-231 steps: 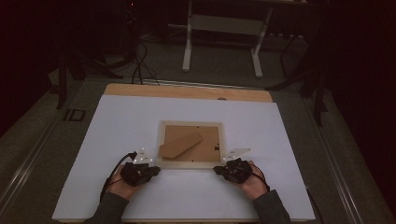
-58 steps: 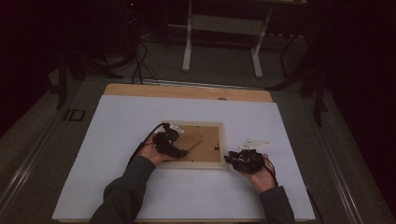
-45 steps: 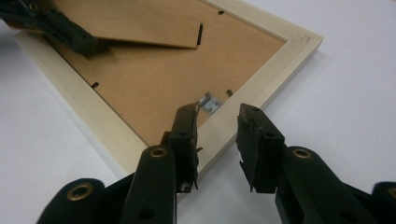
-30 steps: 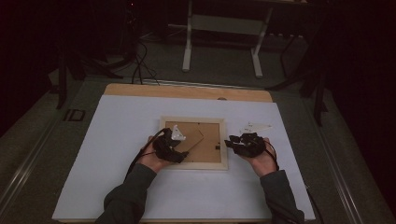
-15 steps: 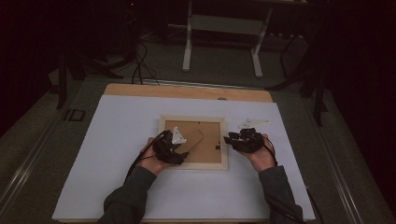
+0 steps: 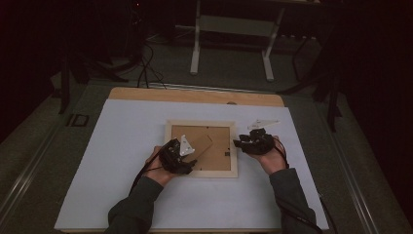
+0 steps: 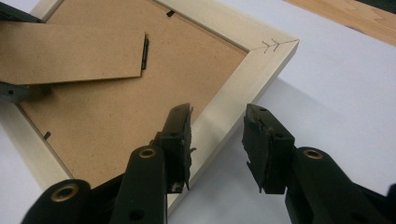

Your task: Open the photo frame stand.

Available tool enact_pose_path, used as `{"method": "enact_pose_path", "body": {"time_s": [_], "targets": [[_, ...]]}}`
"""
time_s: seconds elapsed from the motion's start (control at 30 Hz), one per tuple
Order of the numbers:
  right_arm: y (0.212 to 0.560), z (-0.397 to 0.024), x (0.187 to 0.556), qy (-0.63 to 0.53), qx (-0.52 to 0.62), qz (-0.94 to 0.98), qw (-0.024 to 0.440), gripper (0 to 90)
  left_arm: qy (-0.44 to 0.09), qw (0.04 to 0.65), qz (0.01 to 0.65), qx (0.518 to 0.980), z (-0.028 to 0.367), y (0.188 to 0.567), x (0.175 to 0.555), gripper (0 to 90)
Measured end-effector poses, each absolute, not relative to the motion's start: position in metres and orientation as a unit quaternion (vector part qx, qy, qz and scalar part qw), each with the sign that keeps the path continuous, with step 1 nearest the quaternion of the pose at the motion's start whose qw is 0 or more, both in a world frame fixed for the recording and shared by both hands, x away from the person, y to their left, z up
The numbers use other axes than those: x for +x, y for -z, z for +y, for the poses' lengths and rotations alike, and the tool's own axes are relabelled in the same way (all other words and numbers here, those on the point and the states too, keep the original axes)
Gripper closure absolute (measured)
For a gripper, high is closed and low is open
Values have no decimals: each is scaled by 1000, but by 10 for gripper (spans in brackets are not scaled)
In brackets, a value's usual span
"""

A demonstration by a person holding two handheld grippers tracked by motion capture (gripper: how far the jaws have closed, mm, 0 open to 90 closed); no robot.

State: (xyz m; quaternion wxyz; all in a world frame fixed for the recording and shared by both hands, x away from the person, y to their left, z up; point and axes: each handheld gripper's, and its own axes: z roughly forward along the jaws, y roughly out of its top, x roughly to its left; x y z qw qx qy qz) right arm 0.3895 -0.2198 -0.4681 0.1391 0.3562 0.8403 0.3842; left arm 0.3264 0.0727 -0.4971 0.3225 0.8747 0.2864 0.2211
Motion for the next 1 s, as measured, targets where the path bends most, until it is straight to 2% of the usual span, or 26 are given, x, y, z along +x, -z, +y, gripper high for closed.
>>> {"method": "enact_pose_path", "body": {"time_s": [0.27, 0.73, 1.0], "targets": [[466, -218, 397, -381, 358, 842, 133, 600, -231, 324, 283, 873, 72, 498, 324, 367], [466, -216, 411, -379, 367, 842, 116, 510, -256, 319, 273, 871, 69, 498, 318, 367], [467, -216, 417, -376, 369, 844, 104, 495, -268, 321, 265, 869, 69, 498, 316, 367]]}}
